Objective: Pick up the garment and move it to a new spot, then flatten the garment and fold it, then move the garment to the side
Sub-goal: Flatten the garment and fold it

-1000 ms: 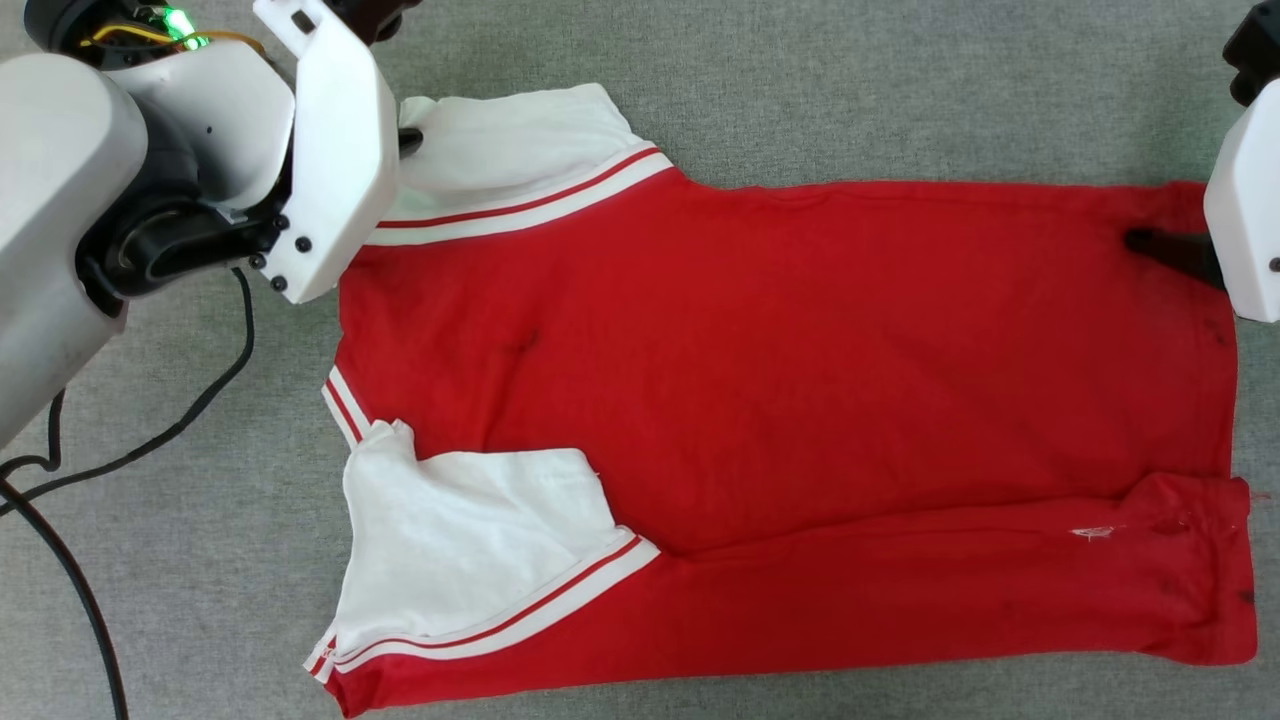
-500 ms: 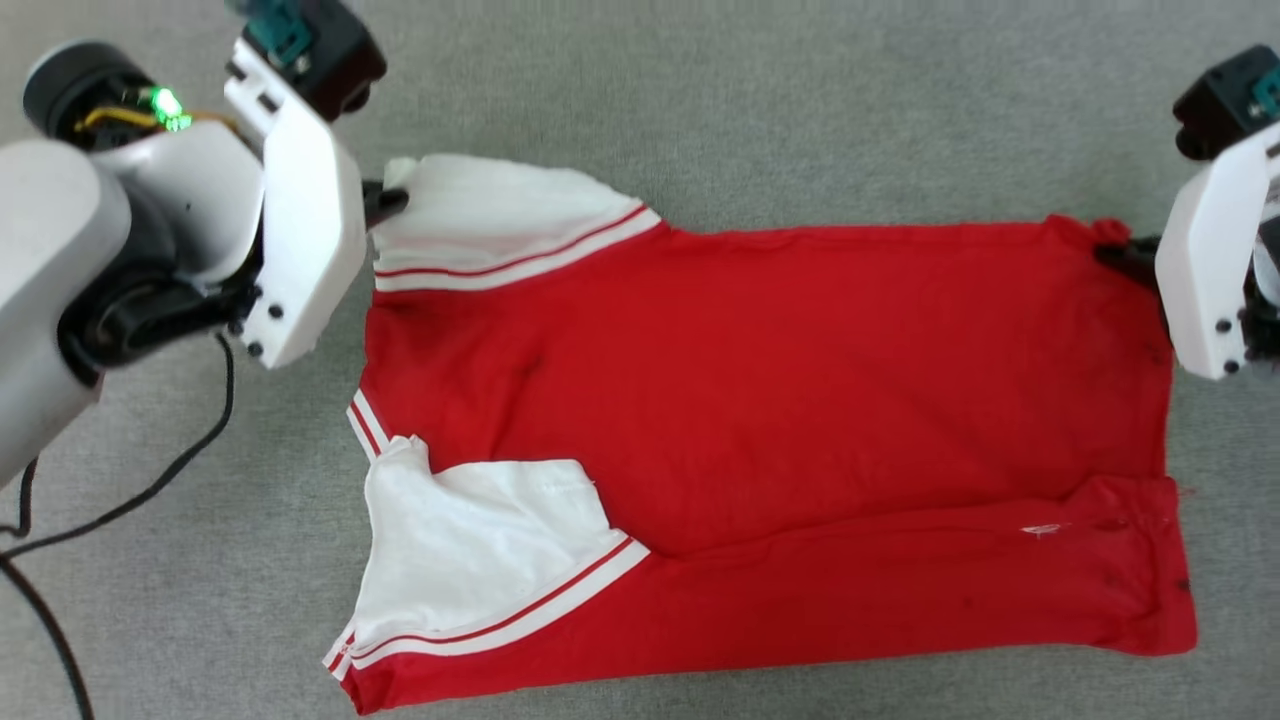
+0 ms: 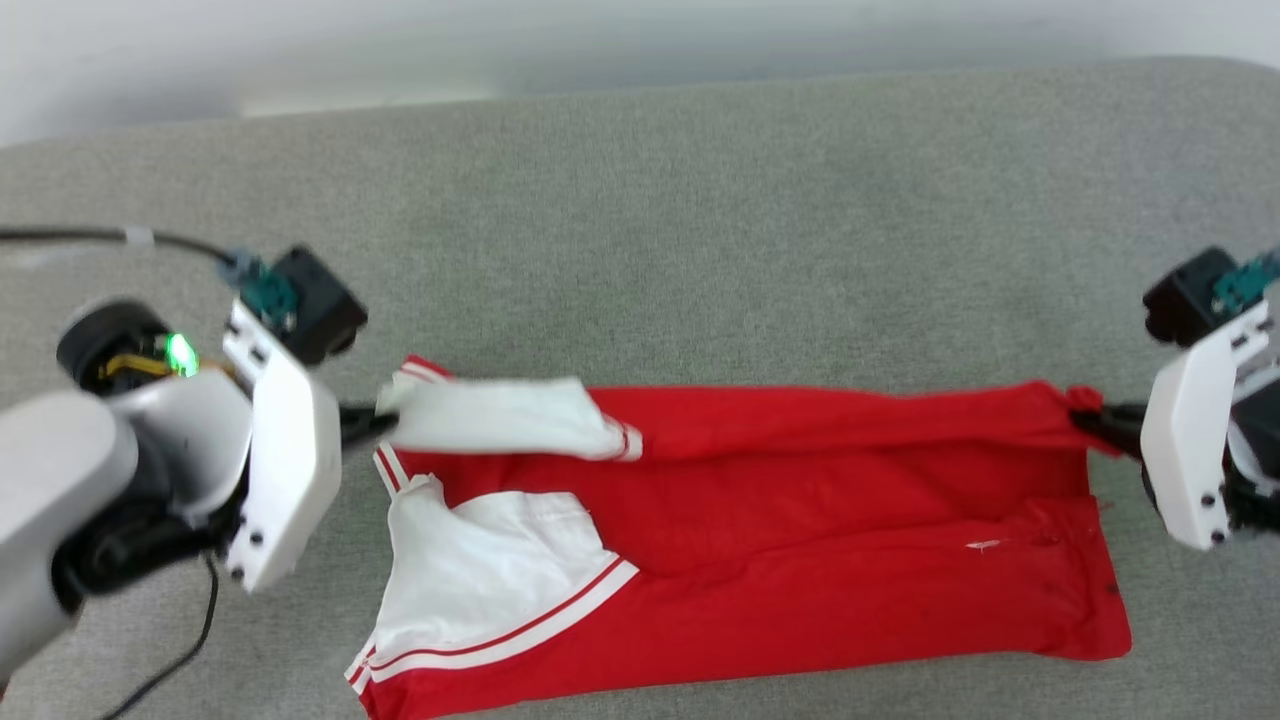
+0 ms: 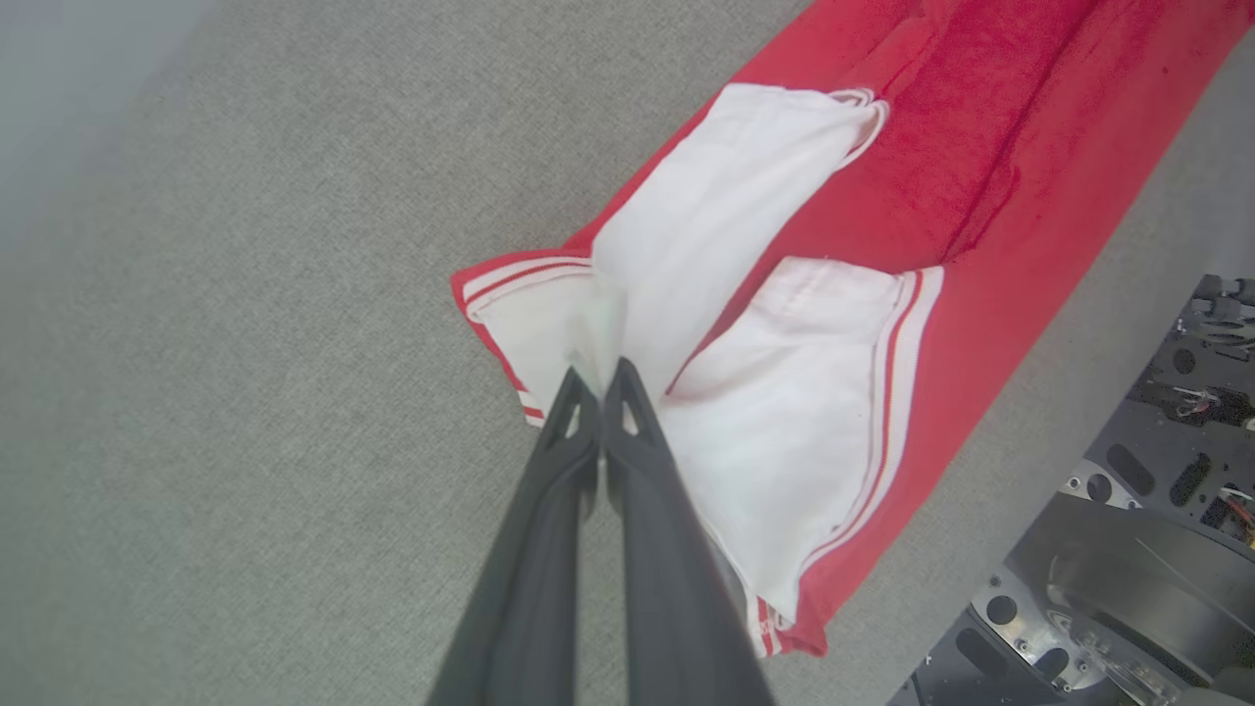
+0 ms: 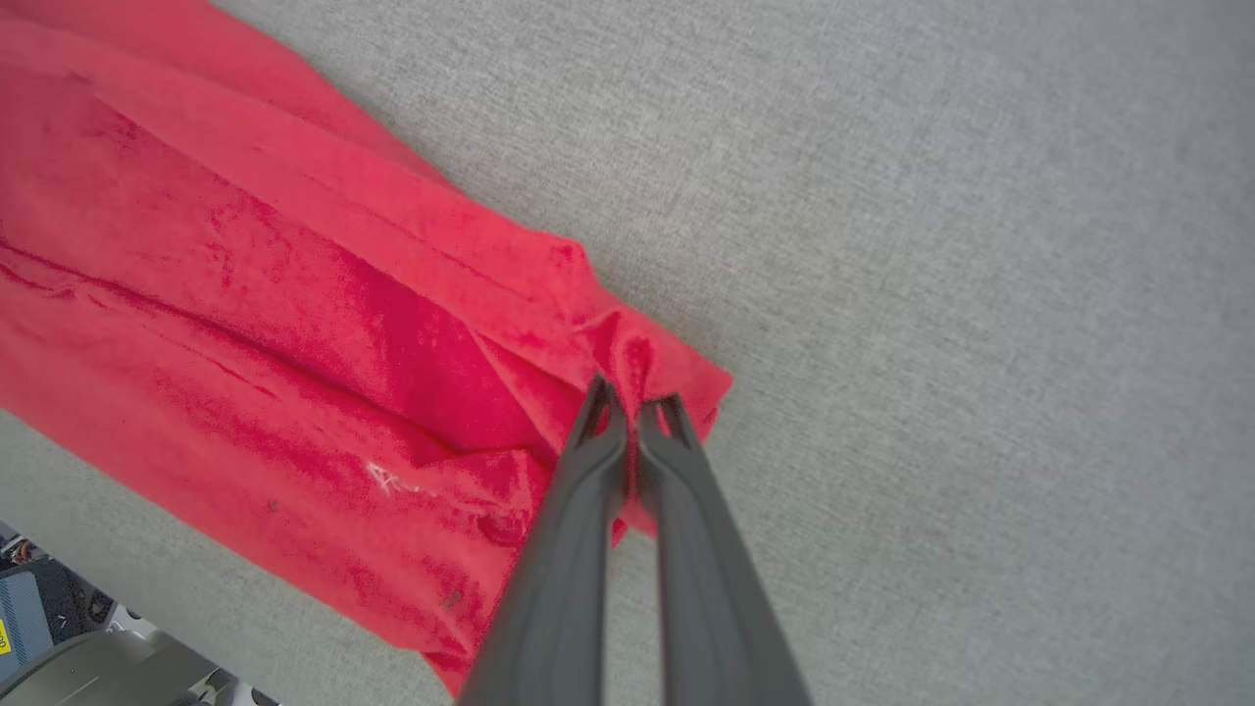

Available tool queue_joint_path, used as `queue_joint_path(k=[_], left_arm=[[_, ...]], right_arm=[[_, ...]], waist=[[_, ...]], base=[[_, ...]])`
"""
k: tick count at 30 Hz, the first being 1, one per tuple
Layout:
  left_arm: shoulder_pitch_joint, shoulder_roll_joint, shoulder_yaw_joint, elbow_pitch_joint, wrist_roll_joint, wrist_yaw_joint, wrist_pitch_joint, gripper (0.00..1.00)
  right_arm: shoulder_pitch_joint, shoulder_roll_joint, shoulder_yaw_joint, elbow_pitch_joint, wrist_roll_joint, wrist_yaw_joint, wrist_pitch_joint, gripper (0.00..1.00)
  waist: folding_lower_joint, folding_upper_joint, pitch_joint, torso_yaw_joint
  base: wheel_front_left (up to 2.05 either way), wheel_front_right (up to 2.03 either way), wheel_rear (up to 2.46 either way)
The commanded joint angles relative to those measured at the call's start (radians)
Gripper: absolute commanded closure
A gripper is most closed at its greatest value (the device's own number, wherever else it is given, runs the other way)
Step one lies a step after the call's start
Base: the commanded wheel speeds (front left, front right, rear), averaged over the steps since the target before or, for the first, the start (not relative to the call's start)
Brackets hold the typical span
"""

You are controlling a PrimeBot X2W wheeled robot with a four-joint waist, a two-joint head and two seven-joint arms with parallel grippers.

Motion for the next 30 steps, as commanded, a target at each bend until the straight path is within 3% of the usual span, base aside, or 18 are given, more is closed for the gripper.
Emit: queue_joint_path(k=[1,8,17,18,19,25,30], left_arm=[[0.031,0.016,-0.004,-0.013,-0.003,0.010,-0.006,1.00],[0.223,0.043,-0.011,-0.069,-0.014,0.042,-0.011,1.00],[0.382,-0.009,-0.013,-0.033,0.011,0.060,-0.039,1.00],[0.386,-0.015,-0.012,-0.026,0.014,0.062,-0.049,0.39],[0.385,-0.016,-0.012,-0.019,0.026,0.062,-0.059,0.00],[0.392,-0.009,0.028,-0.022,0.066,0.108,-0.177,0.00],[0.416,-0.018,0.073,-0.024,0.130,0.203,-0.344,0.00]], right_arm=[[0.025,-0.011,0.006,-0.006,0.005,-0.001,-0.011,1.00],[0.147,-0.030,0.019,-0.021,0.035,-0.001,-0.050,1.00],[0.214,0.017,0.040,0.044,0.006,-0.001,-0.081,1.00],[0.212,0.026,0.036,0.057,0.001,-0.001,-0.093,0.82],[0.211,0.035,0.034,0.068,-0.004,-0.001,-0.102,0.00],[0.200,0.025,-0.011,0.044,-0.013,-0.001,-0.186,0.00],[0.211,0.046,-0.145,0.034,-0.009,-0.001,-0.320,0.00]], waist=[[0.0001,0.0000,-0.025,-0.003],[0.0001,0.0000,-0.055,0.002],[0.0001,0.0000,-0.043,-0.005],[0.0001,0.0000,-0.044,-0.006],[0.0001,0.0000,-0.046,-0.006],[0.0001,0.0000,-0.077,-0.008],[0.0001,0.0000,-0.094,-0.013]], base=[[0.00,0.00,0.00],[0.00,0.00,0.00],[0.00,0.00,0.00],[0.00,0.00,0.00],[0.00,0.00,0.00],[0.00,0.00,0.00],[0.00,0.00,0.00]])
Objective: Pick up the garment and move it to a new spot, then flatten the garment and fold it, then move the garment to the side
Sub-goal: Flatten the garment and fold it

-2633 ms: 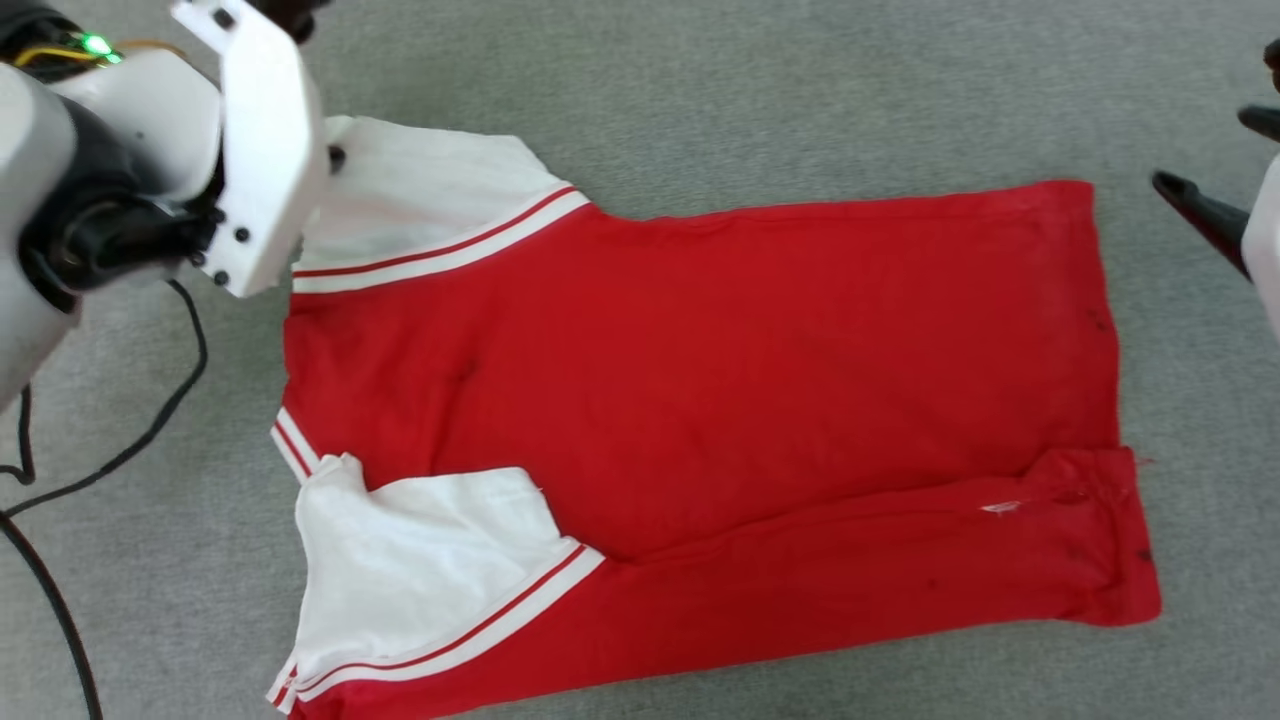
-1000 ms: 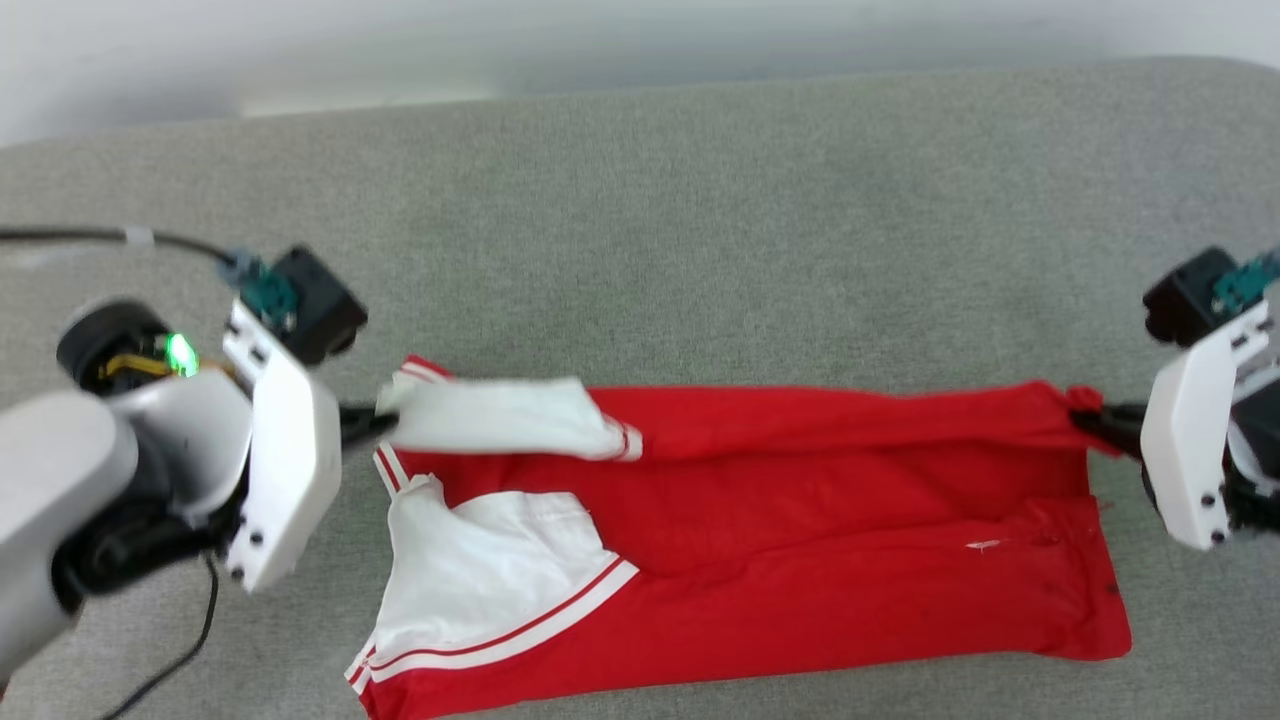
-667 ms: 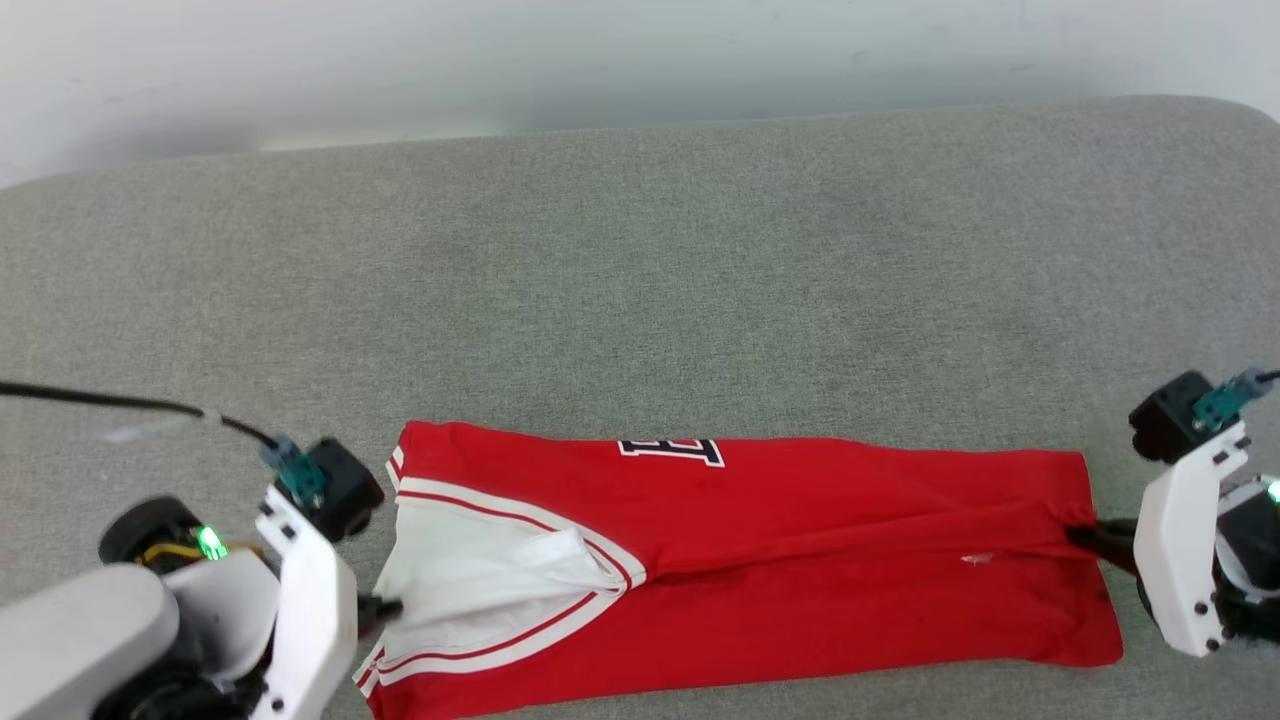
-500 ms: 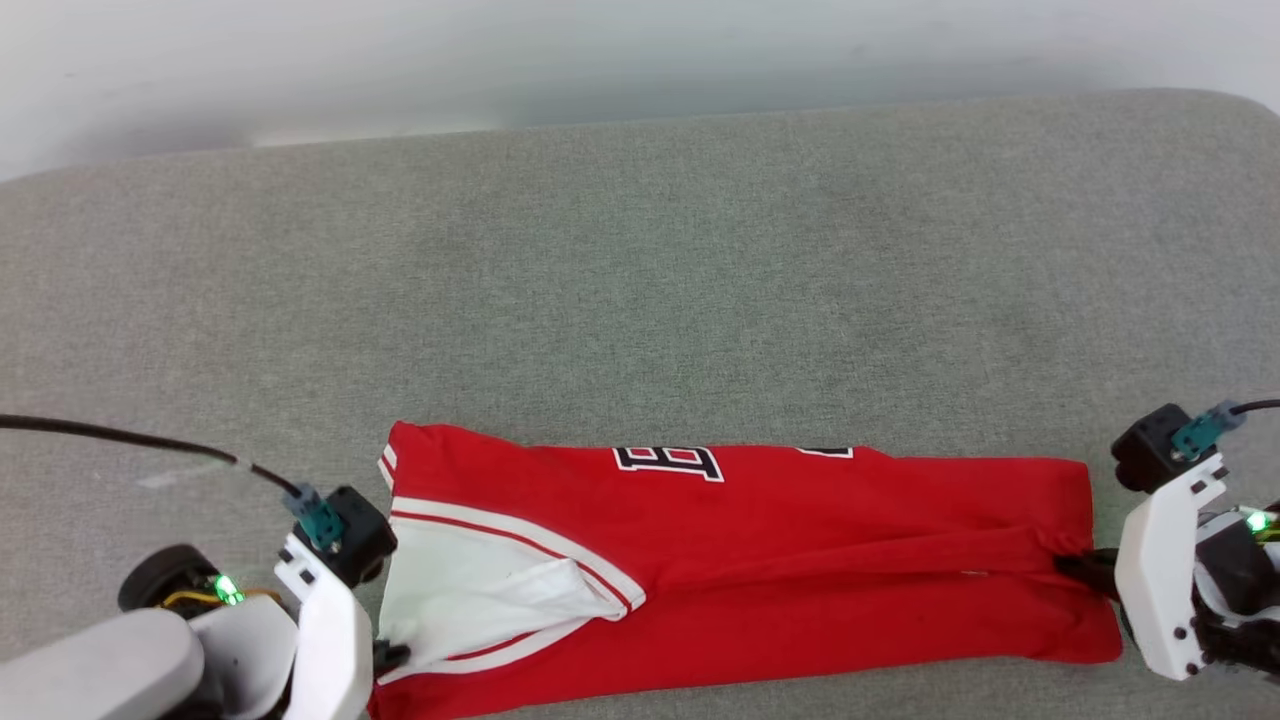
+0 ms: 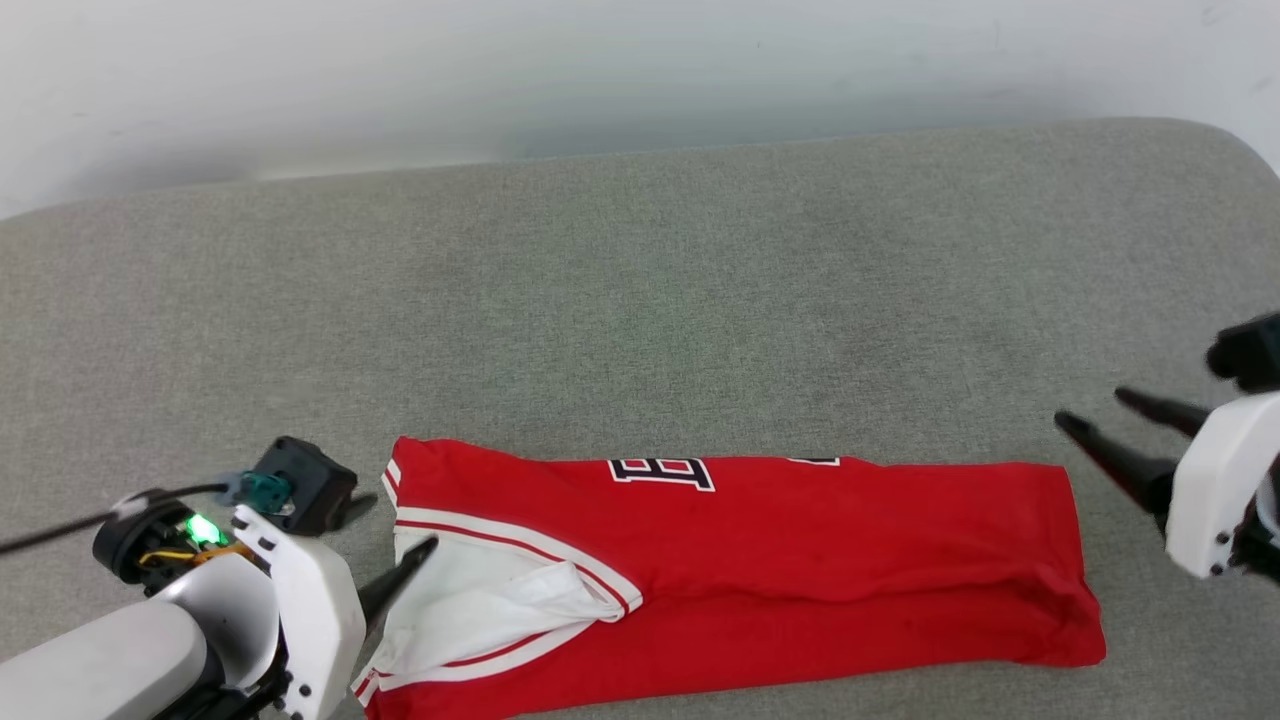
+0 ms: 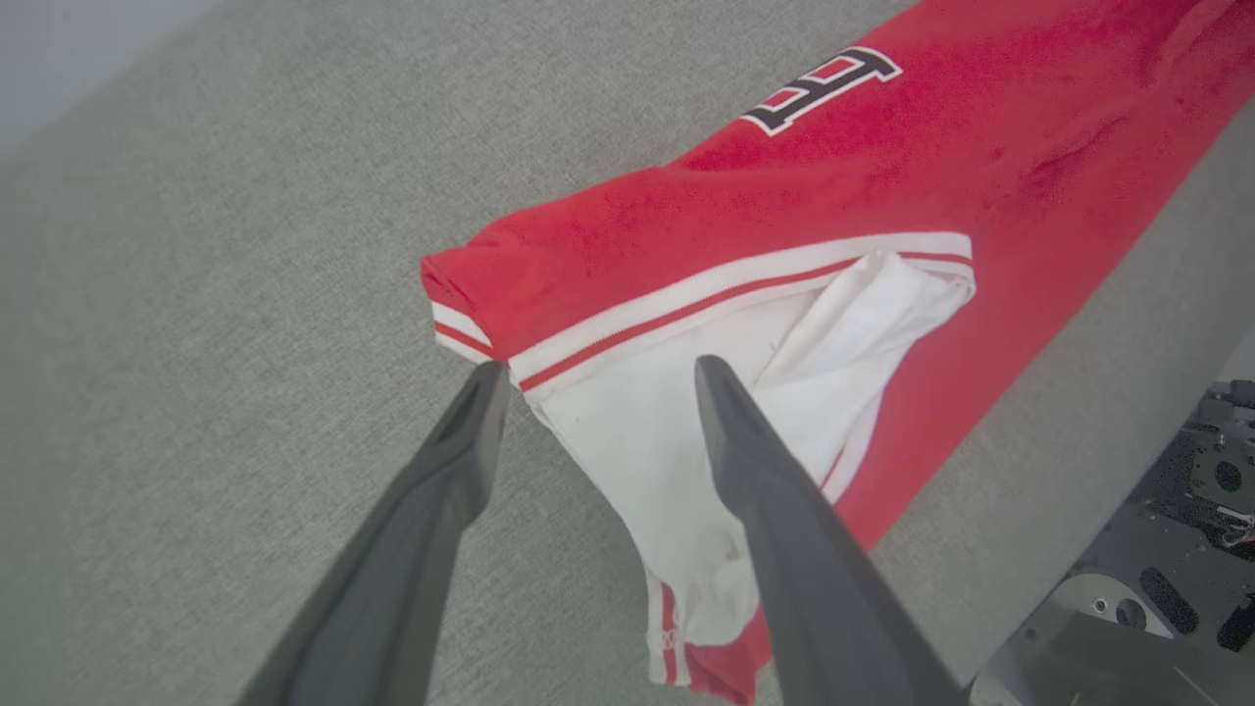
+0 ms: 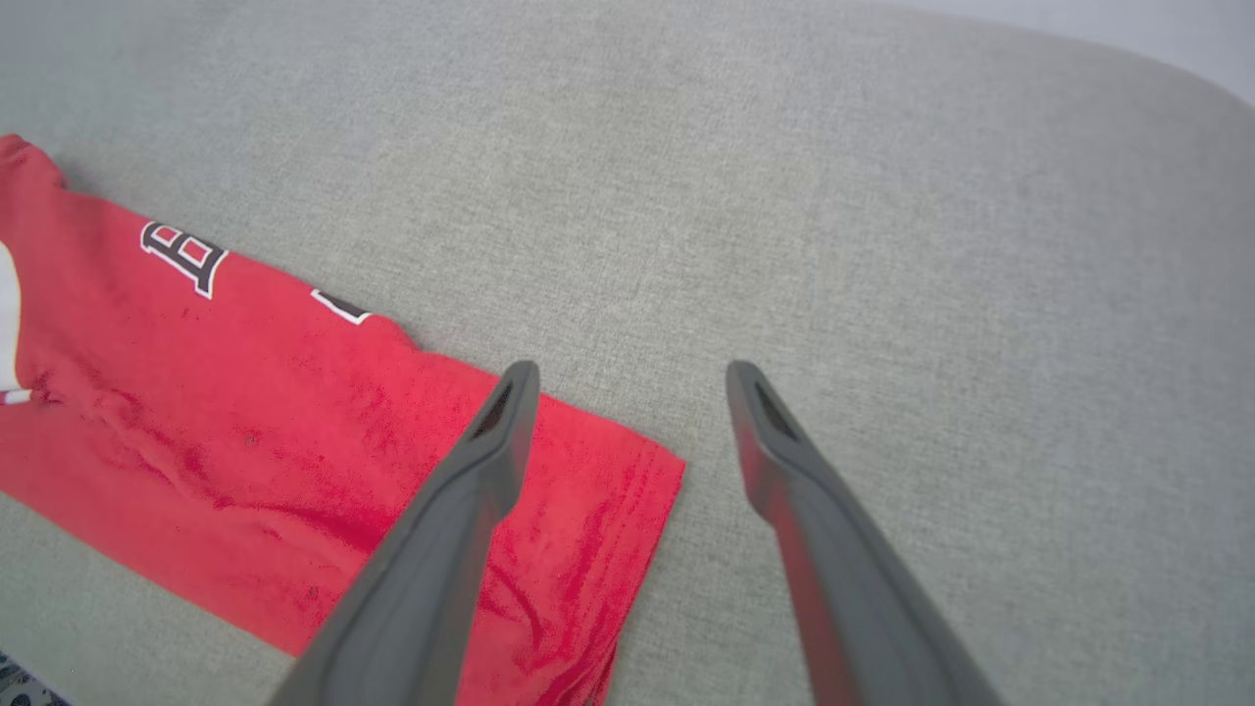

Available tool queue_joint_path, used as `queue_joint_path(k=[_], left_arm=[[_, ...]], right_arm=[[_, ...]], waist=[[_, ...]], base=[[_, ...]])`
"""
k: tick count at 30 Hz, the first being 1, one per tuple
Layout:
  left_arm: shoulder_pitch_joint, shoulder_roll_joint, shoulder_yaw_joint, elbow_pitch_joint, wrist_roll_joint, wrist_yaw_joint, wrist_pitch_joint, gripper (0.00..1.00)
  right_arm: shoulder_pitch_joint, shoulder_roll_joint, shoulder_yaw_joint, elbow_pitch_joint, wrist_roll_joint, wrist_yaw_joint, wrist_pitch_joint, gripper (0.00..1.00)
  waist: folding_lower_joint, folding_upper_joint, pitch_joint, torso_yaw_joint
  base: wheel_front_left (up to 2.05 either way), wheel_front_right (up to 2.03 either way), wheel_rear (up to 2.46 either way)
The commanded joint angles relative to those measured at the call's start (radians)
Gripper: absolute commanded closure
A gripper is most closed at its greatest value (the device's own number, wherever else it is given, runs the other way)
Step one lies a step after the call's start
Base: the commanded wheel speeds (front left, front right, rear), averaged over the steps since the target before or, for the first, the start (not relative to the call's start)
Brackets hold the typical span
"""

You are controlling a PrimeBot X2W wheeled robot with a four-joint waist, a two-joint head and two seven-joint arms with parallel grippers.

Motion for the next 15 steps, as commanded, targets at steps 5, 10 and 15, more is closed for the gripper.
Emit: queue_joint_path(k=[5,10,15], left_arm=[[0.046,-0.045,0.053,0.043,0.072,0.129,-0.201,0.00],[0.105,-0.091,0.130,0.081,0.096,0.271,-0.398,0.00],[0.175,-0.125,0.225,0.079,0.124,0.378,-0.438,0.00]], right_arm=[[0.068,0.021,-0.120,0.031,-0.028,0.000,-0.071,0.00],[0.162,0.053,-0.225,0.065,-0.008,0.000,-0.076,0.00],[0.222,0.080,-0.280,0.088,0.003,0.000,-0.048,0.00]], waist=[[0.0001,0.0000,-0.007,0.007],[0.0001,0.0000,-0.006,0.016],[0.0001,0.0000,0.001,0.020]], base=[[0.00,0.00,0.00],[0.00,0.00,0.00],[0.00,0.00,0.00]])
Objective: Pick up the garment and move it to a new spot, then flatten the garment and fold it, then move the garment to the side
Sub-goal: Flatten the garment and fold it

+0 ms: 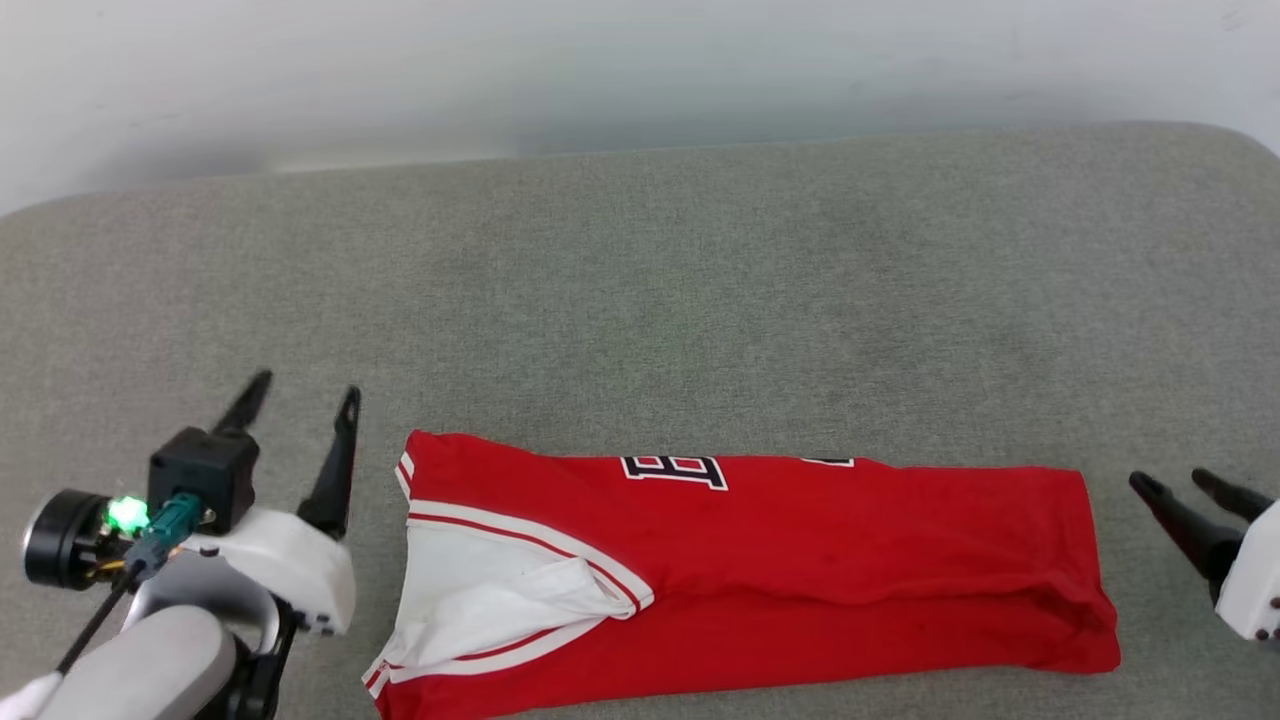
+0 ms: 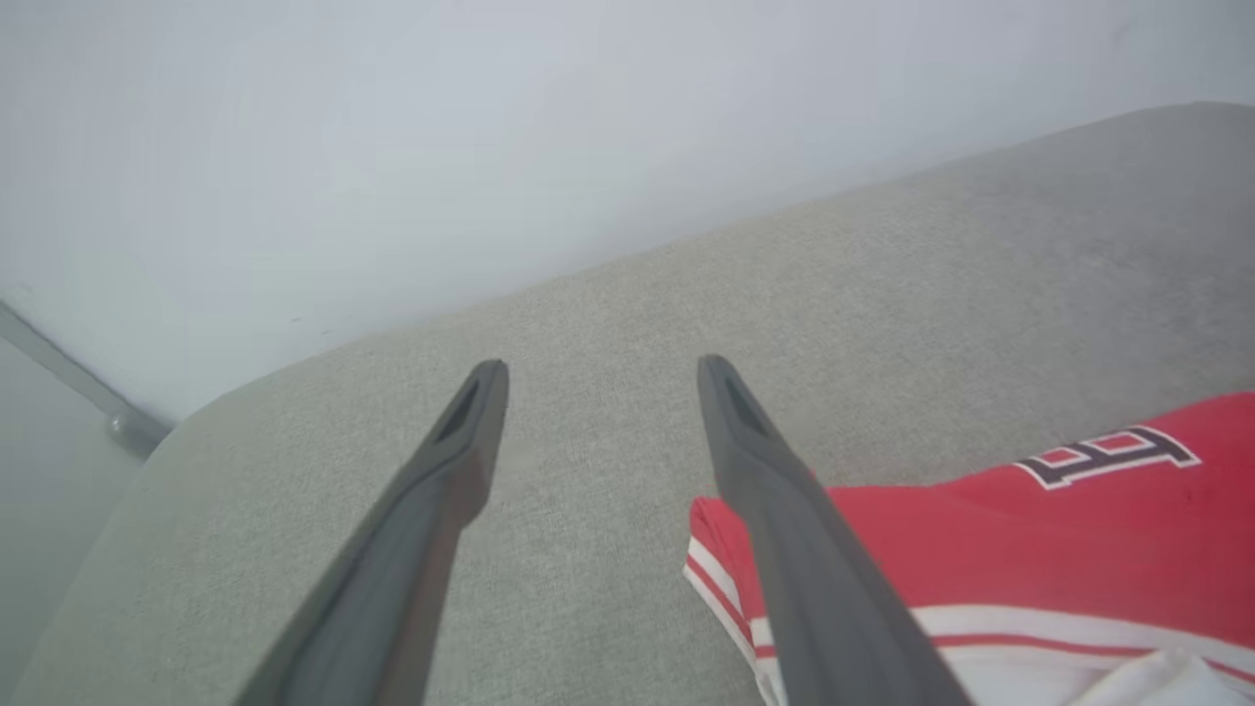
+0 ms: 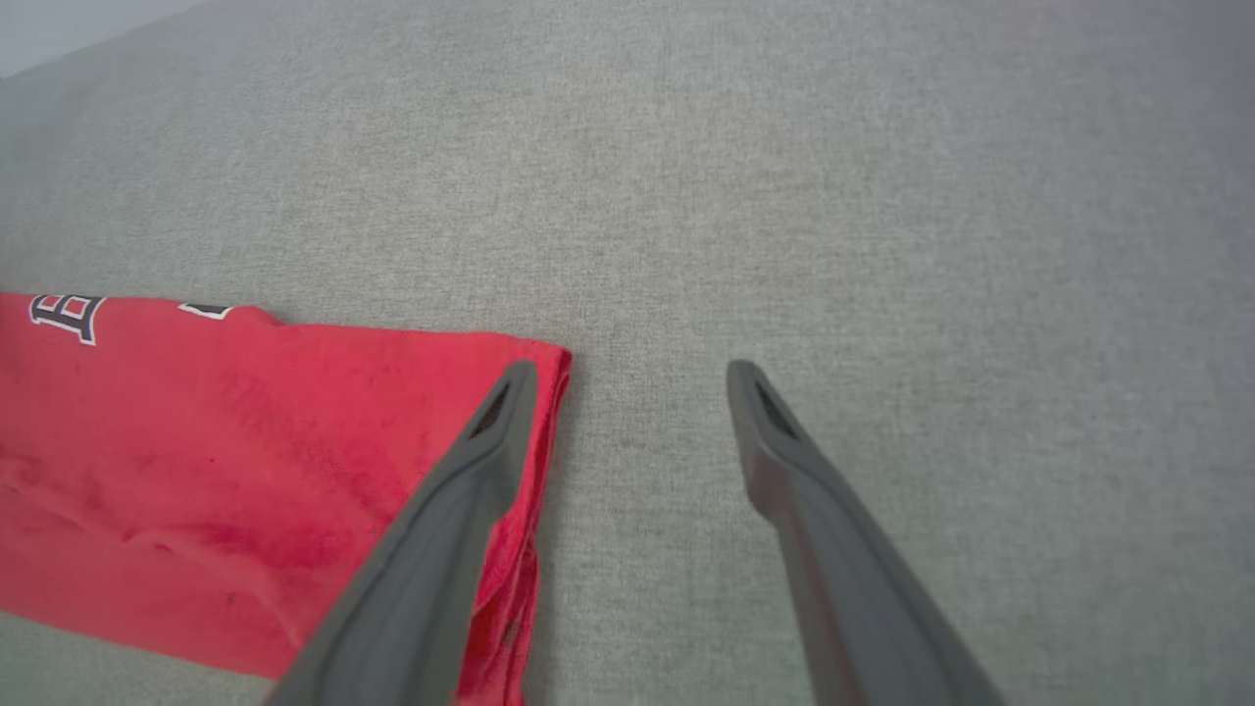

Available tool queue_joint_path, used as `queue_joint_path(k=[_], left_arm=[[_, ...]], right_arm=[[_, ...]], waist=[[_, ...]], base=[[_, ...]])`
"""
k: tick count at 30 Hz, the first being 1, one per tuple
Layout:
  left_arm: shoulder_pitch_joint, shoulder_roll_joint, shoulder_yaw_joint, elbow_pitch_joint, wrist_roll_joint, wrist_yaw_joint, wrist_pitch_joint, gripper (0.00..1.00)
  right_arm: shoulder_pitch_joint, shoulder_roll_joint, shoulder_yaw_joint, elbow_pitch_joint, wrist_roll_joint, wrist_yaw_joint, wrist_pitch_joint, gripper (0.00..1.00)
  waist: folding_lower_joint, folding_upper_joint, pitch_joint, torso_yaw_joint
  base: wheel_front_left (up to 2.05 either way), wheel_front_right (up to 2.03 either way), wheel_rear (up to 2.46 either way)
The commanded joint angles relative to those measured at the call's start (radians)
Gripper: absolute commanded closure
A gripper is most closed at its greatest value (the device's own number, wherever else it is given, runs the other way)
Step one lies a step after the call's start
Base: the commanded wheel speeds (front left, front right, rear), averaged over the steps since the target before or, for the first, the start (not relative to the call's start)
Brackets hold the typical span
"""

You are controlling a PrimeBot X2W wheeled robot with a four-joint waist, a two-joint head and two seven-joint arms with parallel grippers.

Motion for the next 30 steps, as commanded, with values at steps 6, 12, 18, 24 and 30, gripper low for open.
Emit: queue_joint_path(k=[6,12,18,24,30], left_arm=[[0.165,-0.108,0.233,-0.079,0.178,0.100,-0.008,0.00],[0.341,-0.247,0.436,-0.131,0.352,0.095,-0.008,0.00],[0.452,-0.388,0.574,-0.129,0.505,0.044,-0.008,0.00],[0.534,-0.519,0.676,-0.129,0.649,-0.003,-0.008,0.00],[0.595,-0.622,0.741,-0.113,0.742,-0.057,-0.007,0.00]], right_arm=[[0.066,0.074,-0.043,0.011,0.053,0.000,0.058,0.00],[0.126,0.130,-0.033,0.024,0.095,0.000,0.132,0.00],[0.169,0.195,0.028,0.019,0.124,0.000,0.200,0.00],[0.160,0.231,0.064,0.041,0.105,0.001,0.207,0.00],[0.123,0.203,0.048,0.041,0.086,0.001,0.176,1.00]], waist=[[0.0001,-0.0001,0.017,0.018],[0.0001,-0.0001,0.027,0.046],[0.0001,-0.0001,0.037,0.063],[0.0001,-0.0001,0.034,0.071],[0.0001,-0.0001,0.020,0.076]], base=[[0.00,0.00,0.00],[0.00,0.00,0.00],[0.00,0.00,0.00],[0.00,0.00,0.00],[0.00,0.00,0.00]])
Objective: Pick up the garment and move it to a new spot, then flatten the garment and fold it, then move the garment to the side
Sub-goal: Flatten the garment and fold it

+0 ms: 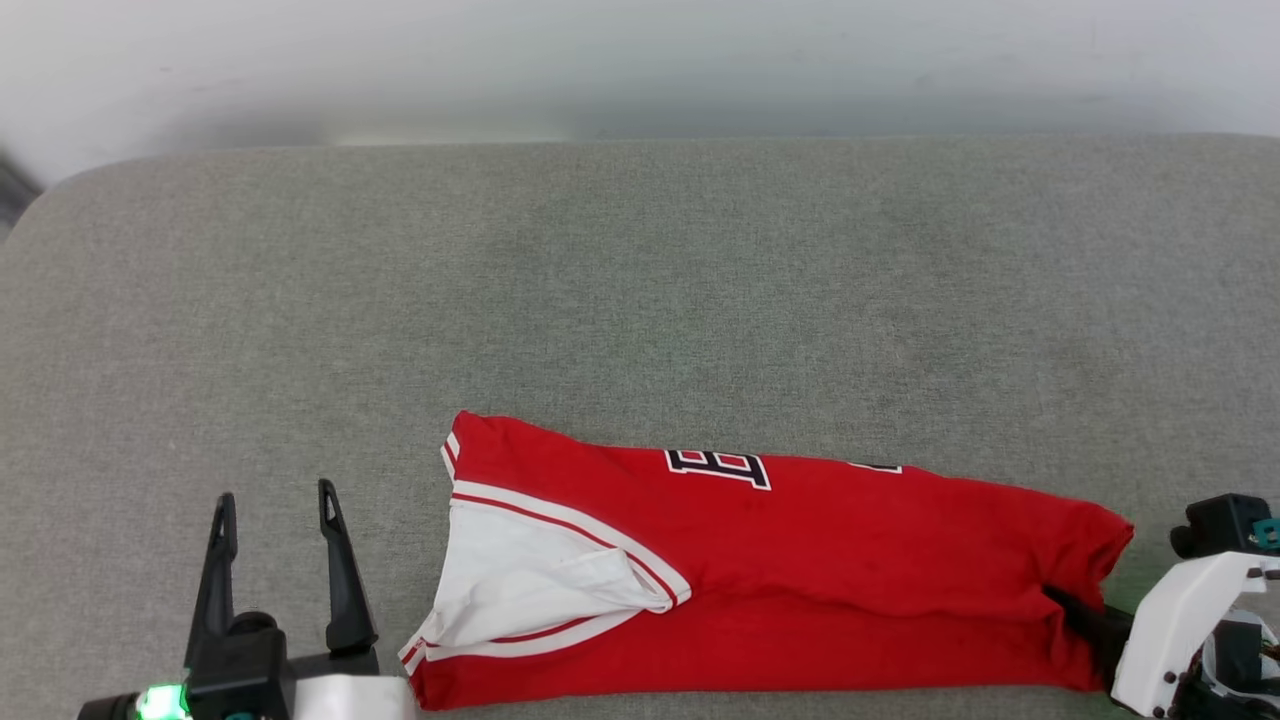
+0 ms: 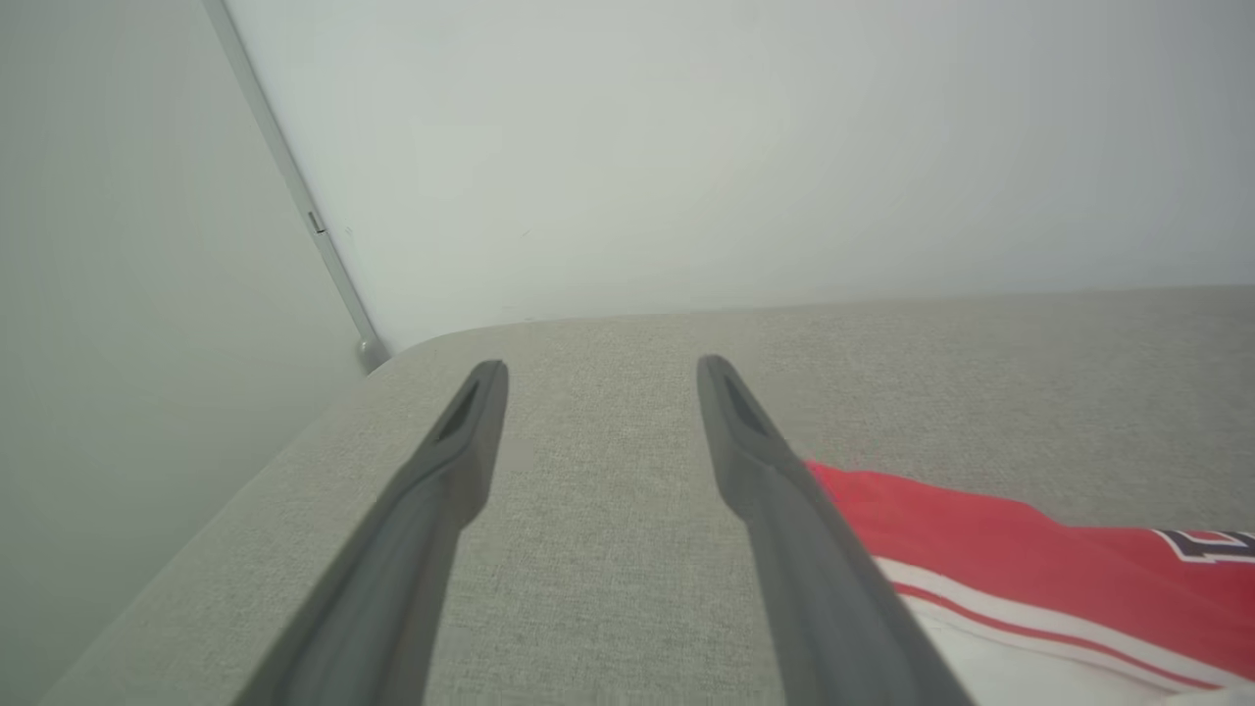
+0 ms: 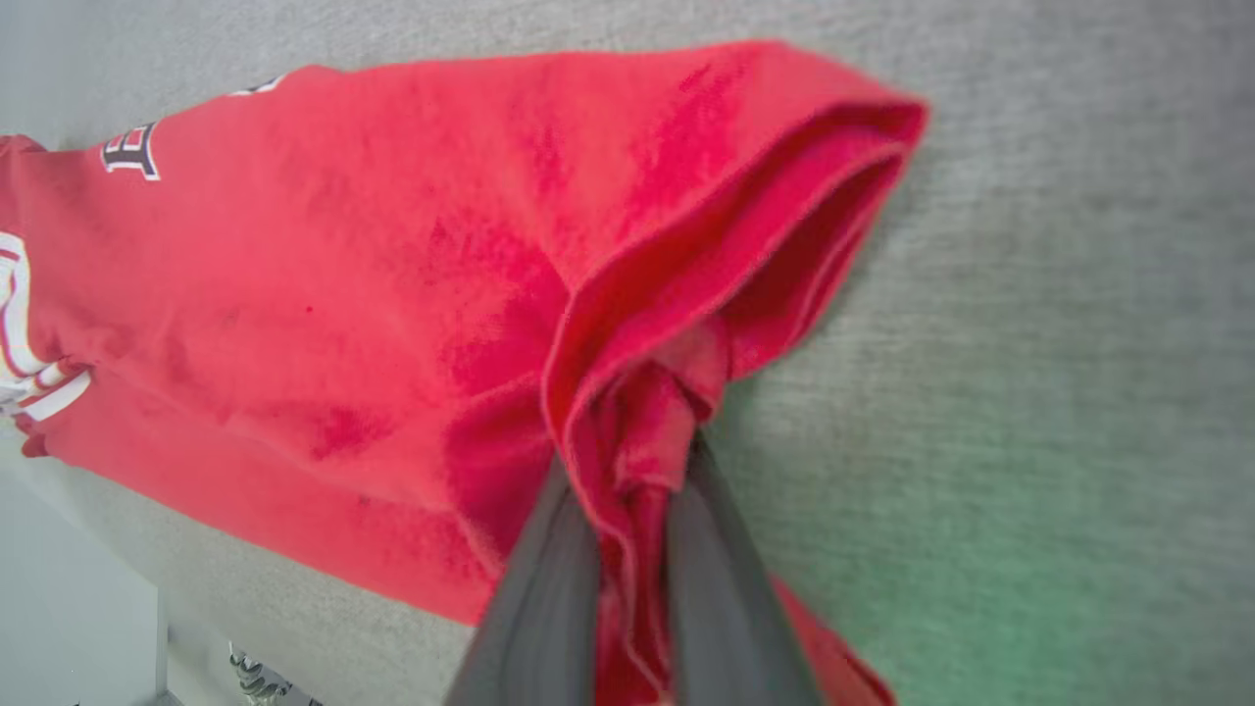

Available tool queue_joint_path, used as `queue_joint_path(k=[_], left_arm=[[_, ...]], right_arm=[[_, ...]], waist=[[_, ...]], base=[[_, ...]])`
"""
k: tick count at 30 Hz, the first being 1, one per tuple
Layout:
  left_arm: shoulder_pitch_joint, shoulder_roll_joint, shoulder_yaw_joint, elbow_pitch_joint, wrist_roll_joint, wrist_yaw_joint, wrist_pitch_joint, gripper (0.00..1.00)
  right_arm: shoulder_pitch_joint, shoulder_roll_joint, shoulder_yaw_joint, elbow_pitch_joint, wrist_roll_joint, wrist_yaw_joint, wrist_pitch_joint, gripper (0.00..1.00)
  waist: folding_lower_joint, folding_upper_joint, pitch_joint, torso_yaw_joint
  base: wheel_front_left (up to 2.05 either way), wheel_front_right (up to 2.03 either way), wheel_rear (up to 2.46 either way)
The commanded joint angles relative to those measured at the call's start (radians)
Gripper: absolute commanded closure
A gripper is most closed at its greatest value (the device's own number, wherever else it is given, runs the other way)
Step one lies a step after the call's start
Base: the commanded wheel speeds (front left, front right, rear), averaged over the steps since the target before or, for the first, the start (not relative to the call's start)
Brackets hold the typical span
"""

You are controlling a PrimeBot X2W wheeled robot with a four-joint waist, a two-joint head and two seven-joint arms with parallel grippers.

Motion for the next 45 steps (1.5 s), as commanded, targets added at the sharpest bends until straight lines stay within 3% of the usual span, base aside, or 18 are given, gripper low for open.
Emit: queue_joint_path(k=[1,5,16,21,30,34,39,45], left_arm=[[0.013,-0.011,0.010,0.004,0.013,-0.007,-0.005,0.00],[0.045,-0.063,0.046,0.021,0.052,-0.029,-0.005,0.00],[0.085,-0.118,0.083,0.056,0.110,-0.118,-0.005,0.00],[0.091,-0.130,0.098,0.073,0.125,-0.147,-0.005,0.00],[0.091,-0.148,0.131,0.103,0.135,-0.190,-0.005,0.00],[0.083,-0.159,0.148,0.104,0.132,-0.198,-0.005,0.00],[0.061,-0.167,0.159,0.108,0.142,-0.215,-0.005,0.00],[0.028,-0.179,0.156,0.110,0.150,-0.233,-0.005,0.00]], right_arm=[[0.016,0.030,0.030,0.013,-0.007,0.000,0.013,1.00],[-0.007,-0.011,0.005,-0.002,-0.011,-0.001,0.002,1.00],[-0.027,-0.165,-0.072,0.043,-0.069,-0.001,0.047,1.00],[-0.027,-0.180,-0.073,0.038,-0.079,0.000,0.133,1.00],[-0.027,-0.155,-0.057,-0.243,0.022,0.000,0.281,1.00],[-0.068,-0.135,-0.016,-0.384,0.004,0.000,0.323,1.00],[-0.187,-0.076,0.108,-0.459,-0.051,0.000,0.390,1.00],[-0.374,0.029,0.299,-0.431,-0.125,0.000,0.430,1.00]], waist=[[0.0001,-0.0001,-0.004,0.000],[0.0001,-0.0001,-0.019,0.000],[0.0001,-0.0001,-0.052,-0.003],[0.0001,-0.0001,-0.063,-0.002],[0.0001,-0.0001,-0.084,0.002],[0.0001,-0.0001,-0.078,0.006],[0.0001,-0.0001,-0.056,0.014],[0.0001,-0.0001,-0.021,0.037]], base=[[0.00,0.00,0.00],[0.00,0.00,0.00],[0.00,0.00,0.00],[0.00,0.00,0.00],[0.00,0.00,0.00],[0.00,0.00,0.00],[0.00,0.00,0.00],[0.00,0.00,0.00]])
